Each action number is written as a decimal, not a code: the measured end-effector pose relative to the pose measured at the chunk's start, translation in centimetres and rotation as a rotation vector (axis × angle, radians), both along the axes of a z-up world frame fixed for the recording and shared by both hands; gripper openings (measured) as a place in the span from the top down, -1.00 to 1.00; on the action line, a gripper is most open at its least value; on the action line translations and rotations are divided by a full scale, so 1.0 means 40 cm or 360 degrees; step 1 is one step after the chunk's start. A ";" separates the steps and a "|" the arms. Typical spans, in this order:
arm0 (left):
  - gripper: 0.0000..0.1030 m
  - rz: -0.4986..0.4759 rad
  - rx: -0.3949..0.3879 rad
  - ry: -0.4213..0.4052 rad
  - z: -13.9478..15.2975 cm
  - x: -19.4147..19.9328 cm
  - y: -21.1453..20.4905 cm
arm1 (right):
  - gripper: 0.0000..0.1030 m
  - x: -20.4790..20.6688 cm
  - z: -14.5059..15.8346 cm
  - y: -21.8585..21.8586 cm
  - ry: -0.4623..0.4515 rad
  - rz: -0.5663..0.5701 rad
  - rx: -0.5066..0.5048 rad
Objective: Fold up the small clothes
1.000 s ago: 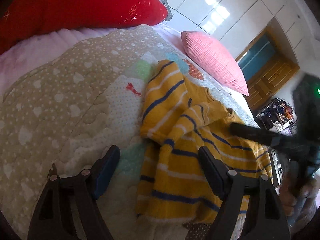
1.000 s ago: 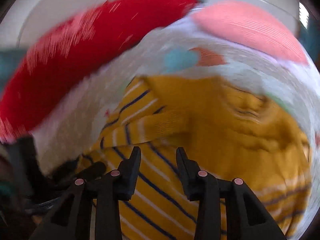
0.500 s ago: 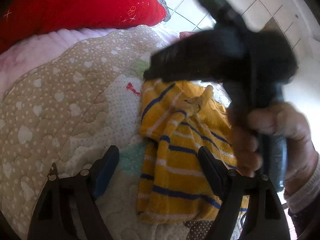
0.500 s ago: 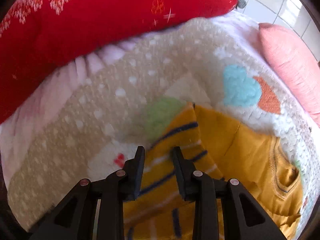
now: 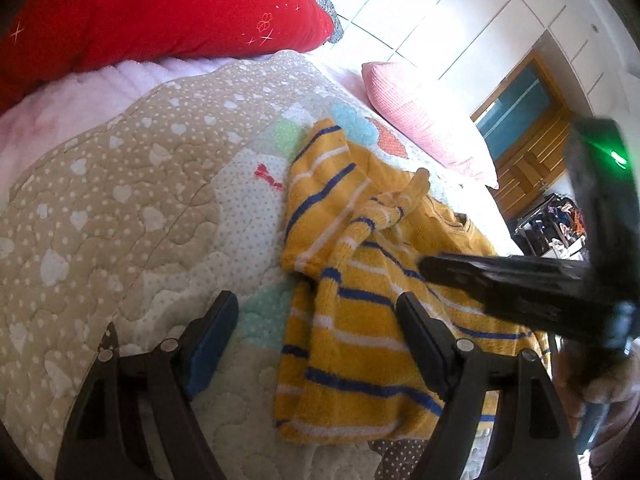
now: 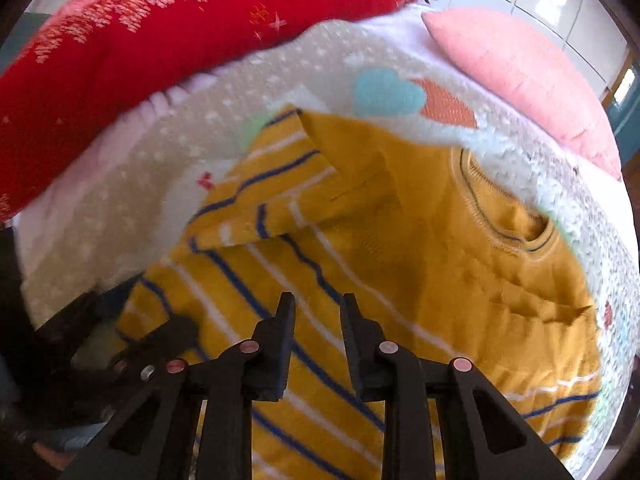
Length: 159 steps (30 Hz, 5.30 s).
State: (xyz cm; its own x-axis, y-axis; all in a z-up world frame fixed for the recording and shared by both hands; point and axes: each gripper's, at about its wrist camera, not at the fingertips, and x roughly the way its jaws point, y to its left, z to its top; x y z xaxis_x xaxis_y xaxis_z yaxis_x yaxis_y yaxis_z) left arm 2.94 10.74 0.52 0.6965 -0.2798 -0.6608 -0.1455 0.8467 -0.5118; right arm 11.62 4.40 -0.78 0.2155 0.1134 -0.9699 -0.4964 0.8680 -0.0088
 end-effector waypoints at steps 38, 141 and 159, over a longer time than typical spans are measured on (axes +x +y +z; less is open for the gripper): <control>-0.79 -0.0075 0.0356 0.0078 -0.011 0.041 -0.076 | 0.38 -0.377 0.212 -0.793 -0.0323 -0.1088 0.0327; -1.00 -0.0125 0.0529 0.0143 -0.019 0.064 -0.111 | -0.99 -0.393 -0.001 -0.655 -0.0447 -0.0789 0.0179; -1.00 -0.0119 0.0524 0.0139 -0.016 0.059 -0.112 | -0.99 -0.394 -0.001 -0.657 -0.0449 -0.0787 0.0181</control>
State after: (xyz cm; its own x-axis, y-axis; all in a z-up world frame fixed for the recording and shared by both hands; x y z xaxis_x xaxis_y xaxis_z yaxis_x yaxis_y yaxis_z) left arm 5.31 6.24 -0.13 0.6189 -0.0899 -0.7803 -0.1079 0.9743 -0.1978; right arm -4.13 -21.89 -0.82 0.5176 0.0339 -0.8550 -0.0235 0.9994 0.0253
